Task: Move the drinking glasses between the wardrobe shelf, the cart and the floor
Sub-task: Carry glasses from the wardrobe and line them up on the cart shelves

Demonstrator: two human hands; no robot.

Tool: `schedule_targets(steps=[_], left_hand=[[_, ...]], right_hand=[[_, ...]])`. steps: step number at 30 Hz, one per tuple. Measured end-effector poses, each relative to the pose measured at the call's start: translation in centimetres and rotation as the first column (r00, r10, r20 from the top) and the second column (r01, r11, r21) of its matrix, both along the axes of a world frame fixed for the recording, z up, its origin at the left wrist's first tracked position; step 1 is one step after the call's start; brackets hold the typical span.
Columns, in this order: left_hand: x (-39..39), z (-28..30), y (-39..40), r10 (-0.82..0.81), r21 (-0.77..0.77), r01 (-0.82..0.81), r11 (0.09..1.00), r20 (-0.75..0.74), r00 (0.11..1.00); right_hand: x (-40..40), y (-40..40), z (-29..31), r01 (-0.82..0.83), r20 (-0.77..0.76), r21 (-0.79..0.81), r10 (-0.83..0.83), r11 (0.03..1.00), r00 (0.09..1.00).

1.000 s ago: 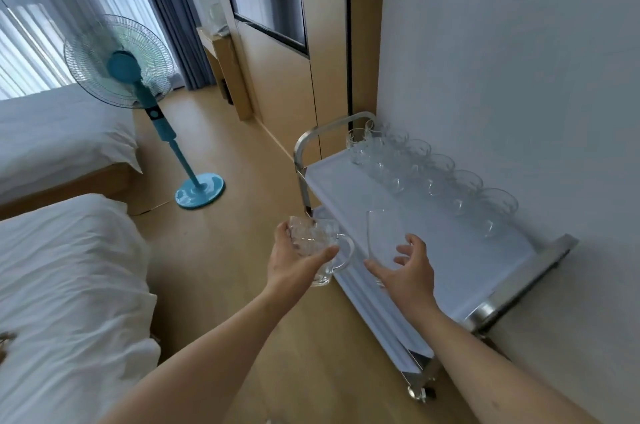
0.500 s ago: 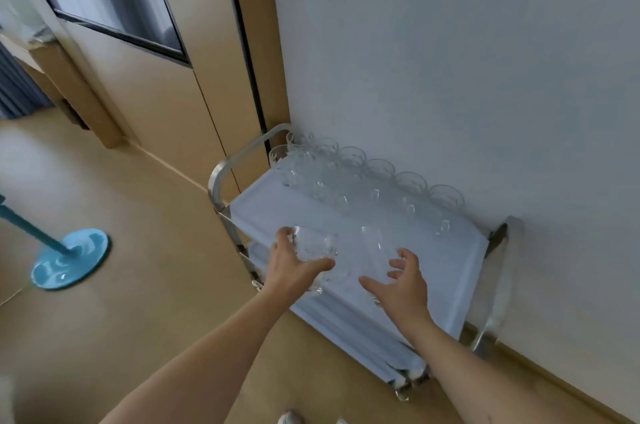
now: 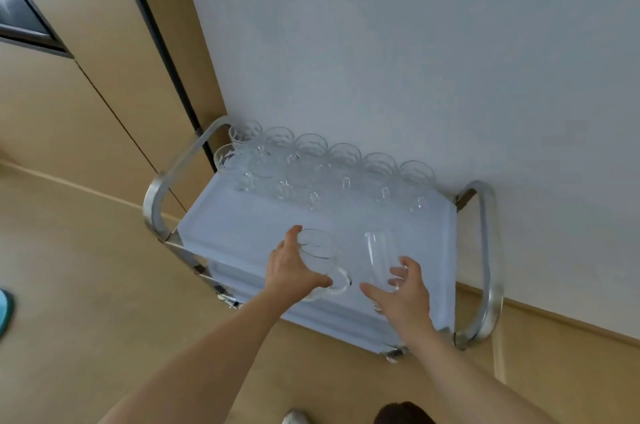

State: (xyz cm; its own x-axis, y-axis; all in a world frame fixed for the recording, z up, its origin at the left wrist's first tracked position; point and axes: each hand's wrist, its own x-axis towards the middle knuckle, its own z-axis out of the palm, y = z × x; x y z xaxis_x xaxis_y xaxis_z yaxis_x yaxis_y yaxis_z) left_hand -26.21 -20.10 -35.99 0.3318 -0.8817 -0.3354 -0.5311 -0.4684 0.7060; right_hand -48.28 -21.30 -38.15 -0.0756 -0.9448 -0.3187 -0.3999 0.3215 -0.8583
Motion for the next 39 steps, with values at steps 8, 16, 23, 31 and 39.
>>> schedule_targets(steps=[8,16,23,31,39], left_hand=[[-1.8,-1.6,-4.3,-0.047,0.017,0.047,0.999,0.003,0.999],[-3.5,-3.3,-10.6,-0.122,-0.003,0.123,0.992,0.077,0.99],[-4.3,-4.6,-13.8,-0.207,-0.032,0.213,0.977,0.141,0.968],[-3.3,-4.4,-14.9,-0.341,0.006,0.379,0.926,0.451,0.825],[-2.4,-3.3,-15.4,-0.356,0.116,0.39,0.914,0.692,0.628]], right_hand=[[-1.3,-3.0,-0.8,0.073,0.031,0.026,-0.074,0.997,0.997],[-1.6,-9.0,-1.3,0.084,0.052,0.008,-0.084,0.996,0.995],[-1.5,-11.8,-1.8,0.119,0.088,0.01,-0.119,0.993,0.989],[-1.0,-12.6,-2.1,0.116,0.109,0.038,-0.12,0.993,0.987],[-0.5,-12.1,-1.6,0.109,0.131,0.04,-0.113,0.993,0.985]])
